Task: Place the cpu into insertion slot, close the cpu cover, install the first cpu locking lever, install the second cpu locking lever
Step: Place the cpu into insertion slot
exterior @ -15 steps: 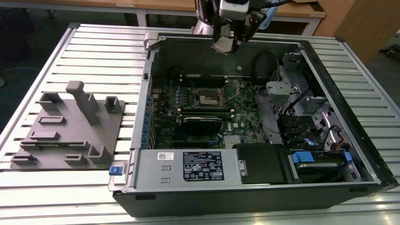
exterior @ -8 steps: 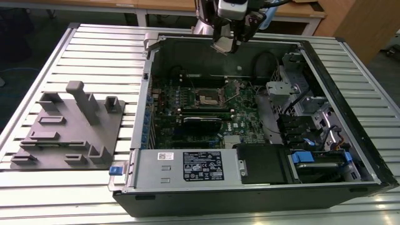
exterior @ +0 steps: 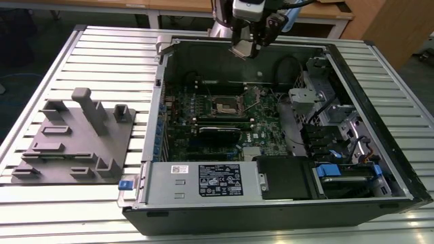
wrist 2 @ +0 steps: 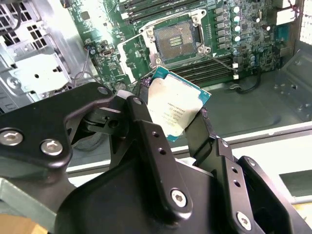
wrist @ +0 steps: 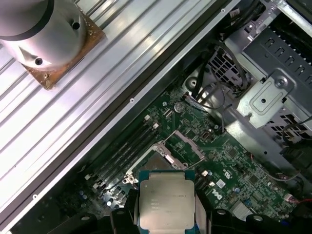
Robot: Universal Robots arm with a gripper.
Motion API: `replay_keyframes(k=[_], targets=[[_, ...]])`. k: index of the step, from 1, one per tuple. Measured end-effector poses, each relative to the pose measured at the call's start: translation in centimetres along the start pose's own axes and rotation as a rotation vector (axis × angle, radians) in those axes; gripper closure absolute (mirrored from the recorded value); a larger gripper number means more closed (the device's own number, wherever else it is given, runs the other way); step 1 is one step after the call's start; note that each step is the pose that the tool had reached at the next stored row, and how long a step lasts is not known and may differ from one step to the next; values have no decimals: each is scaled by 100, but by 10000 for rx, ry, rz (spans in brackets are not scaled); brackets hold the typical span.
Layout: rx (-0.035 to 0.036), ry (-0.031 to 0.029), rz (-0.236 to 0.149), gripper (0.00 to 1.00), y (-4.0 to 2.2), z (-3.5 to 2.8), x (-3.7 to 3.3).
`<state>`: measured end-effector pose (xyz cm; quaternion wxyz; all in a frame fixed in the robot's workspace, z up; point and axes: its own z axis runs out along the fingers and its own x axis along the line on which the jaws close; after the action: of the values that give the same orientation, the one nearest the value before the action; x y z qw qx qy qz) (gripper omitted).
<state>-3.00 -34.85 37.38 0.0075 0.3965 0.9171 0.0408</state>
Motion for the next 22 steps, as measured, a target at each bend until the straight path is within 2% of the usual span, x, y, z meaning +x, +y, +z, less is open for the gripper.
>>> replay_keyframes(k=[3, 18, 22], targets=[[-3, -11, 140, 46, 0, 0, 0], [-4, -15, 191, 46, 0, 0, 0], [-9, -35, 434, 46, 0, 2, 0]])
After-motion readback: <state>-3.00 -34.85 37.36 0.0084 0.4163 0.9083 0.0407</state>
